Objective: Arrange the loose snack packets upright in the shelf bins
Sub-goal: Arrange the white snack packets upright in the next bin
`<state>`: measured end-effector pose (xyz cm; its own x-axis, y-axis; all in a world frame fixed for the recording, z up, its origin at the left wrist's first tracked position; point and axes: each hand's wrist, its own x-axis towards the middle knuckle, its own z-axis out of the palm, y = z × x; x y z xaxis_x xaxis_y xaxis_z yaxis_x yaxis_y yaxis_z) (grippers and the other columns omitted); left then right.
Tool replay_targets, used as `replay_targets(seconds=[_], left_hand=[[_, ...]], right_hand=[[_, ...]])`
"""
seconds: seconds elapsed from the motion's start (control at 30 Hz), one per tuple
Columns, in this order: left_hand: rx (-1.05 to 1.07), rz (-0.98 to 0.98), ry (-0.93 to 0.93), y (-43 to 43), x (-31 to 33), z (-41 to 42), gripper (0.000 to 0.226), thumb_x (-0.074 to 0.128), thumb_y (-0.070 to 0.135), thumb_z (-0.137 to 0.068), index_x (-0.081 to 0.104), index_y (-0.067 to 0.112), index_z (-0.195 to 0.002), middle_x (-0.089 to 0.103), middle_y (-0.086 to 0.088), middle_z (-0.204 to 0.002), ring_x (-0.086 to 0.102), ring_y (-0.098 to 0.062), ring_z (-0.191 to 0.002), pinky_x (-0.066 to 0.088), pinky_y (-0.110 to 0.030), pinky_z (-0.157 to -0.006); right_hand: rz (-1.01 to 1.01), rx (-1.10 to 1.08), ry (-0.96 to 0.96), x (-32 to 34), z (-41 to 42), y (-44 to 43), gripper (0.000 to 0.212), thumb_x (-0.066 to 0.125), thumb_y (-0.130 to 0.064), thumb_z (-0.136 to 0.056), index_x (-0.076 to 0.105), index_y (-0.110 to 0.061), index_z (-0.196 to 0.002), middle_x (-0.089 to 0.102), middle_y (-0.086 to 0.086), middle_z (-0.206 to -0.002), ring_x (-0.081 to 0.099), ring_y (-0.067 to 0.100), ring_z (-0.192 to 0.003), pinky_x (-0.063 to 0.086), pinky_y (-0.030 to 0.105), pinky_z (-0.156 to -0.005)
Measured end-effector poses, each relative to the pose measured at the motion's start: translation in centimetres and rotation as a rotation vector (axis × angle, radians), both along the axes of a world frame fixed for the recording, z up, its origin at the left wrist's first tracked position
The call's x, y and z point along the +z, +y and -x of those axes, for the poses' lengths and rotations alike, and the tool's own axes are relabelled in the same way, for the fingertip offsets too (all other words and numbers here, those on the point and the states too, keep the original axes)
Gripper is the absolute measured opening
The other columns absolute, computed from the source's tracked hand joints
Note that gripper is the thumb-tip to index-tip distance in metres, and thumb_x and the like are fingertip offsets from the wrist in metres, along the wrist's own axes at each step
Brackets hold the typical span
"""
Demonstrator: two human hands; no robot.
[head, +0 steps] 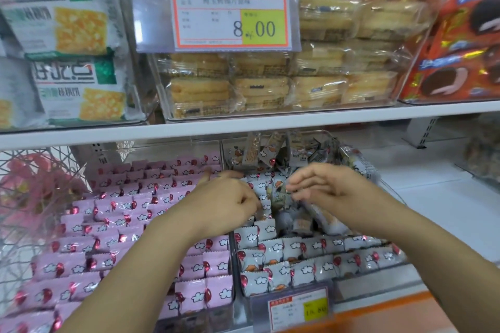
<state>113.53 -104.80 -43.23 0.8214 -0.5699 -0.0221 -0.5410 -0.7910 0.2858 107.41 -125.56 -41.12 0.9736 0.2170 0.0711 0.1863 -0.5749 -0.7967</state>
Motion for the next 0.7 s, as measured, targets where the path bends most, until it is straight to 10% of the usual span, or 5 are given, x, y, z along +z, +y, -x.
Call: replay_targets(seconds=[0.33,0.7], left_hand=[[-0.038,0.006,-0.127,-2.6,1.2,1.5,0.030,0.048,0.031,-0.096,0.058,0.036,-0.124,0.056,0.016,-0.122,0.050,-0.001,-0.087,0.039,-0.035,-0.101],[-0.211,-0.147,0.007,-9.7,0.5,2.0,0.055,0.056,0.012,-0.094,0.040,0.038,-0.140,0.029,0.012,-0.144,0.043,-0.013,-0.122,0.036,-0.024,-0.095]], right_hand=[[-0.128,-0.290,-0.286,0.1,3.7,-5.2,0.014,0.063,-0.014,-0.088,0.068,-0.027,-0.086,0.070,-0.007,-0.083,0.064,0.002,-0.077,0.051,0.014,-0.071],[-0.024,-0.409,-0.427,-1.2,4.0,-8.6,0.021,0.061,-0.013,-0.088,0.062,-0.032,-0.083,0.064,-0.018,-0.084,0.055,-0.009,-0.084,0.041,0.005,-0.066]])
